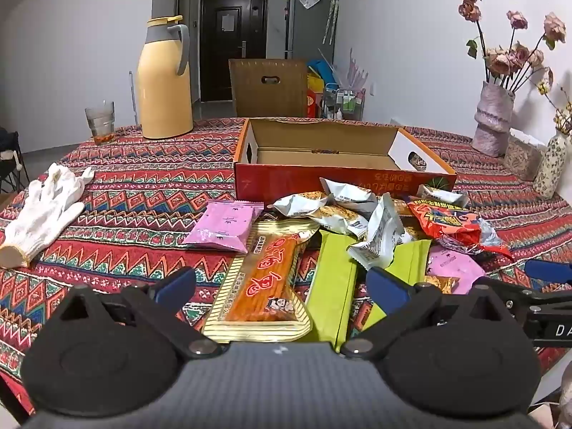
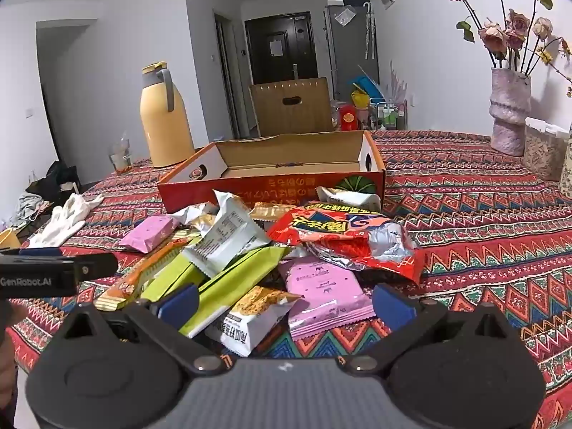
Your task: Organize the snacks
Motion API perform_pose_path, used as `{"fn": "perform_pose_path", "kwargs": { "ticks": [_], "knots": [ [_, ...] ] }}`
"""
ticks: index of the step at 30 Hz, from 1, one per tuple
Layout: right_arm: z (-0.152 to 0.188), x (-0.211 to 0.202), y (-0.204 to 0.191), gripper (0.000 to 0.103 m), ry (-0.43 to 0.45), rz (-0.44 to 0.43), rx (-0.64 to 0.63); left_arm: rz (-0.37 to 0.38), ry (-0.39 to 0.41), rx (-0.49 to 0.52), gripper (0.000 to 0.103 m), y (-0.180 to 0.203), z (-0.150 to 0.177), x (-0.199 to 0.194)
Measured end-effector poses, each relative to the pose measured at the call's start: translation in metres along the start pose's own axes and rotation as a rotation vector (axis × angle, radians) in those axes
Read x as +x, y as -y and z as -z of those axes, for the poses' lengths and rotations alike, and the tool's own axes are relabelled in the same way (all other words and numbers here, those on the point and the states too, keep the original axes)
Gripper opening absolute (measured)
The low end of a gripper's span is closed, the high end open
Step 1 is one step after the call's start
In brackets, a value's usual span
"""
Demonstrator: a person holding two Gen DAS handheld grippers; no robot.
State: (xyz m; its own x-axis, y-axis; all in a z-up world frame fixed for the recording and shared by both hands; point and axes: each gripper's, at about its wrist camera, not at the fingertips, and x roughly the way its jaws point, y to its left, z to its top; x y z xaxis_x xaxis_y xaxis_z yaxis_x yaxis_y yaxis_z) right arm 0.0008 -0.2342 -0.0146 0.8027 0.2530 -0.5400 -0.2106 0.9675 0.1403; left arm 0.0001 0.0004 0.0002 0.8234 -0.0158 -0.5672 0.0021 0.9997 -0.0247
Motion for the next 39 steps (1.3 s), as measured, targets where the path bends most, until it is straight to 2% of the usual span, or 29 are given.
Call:
{"fn": "perform_pose_path", "kwargs": {
  "ticks": [5,13,39],
  "knots": [
    [0.0,0.0,-0.001,0.103,-0.002,0.0,0.003,0.0,0.003,0.026,0.103,0.007,-0.001,0.0],
    [-0.002,0.0,0.004,0.103,-0.007,0.004,0.004,0.015,0.013,-0.014,0.103,0.0,0.002,-0.001],
    [0.001,0.004,0.0,0.103,-0.018,0.008,0.0,0.02,0.01,-0.026,0.103,-0.003,0.002,0.001]
  ]
}}
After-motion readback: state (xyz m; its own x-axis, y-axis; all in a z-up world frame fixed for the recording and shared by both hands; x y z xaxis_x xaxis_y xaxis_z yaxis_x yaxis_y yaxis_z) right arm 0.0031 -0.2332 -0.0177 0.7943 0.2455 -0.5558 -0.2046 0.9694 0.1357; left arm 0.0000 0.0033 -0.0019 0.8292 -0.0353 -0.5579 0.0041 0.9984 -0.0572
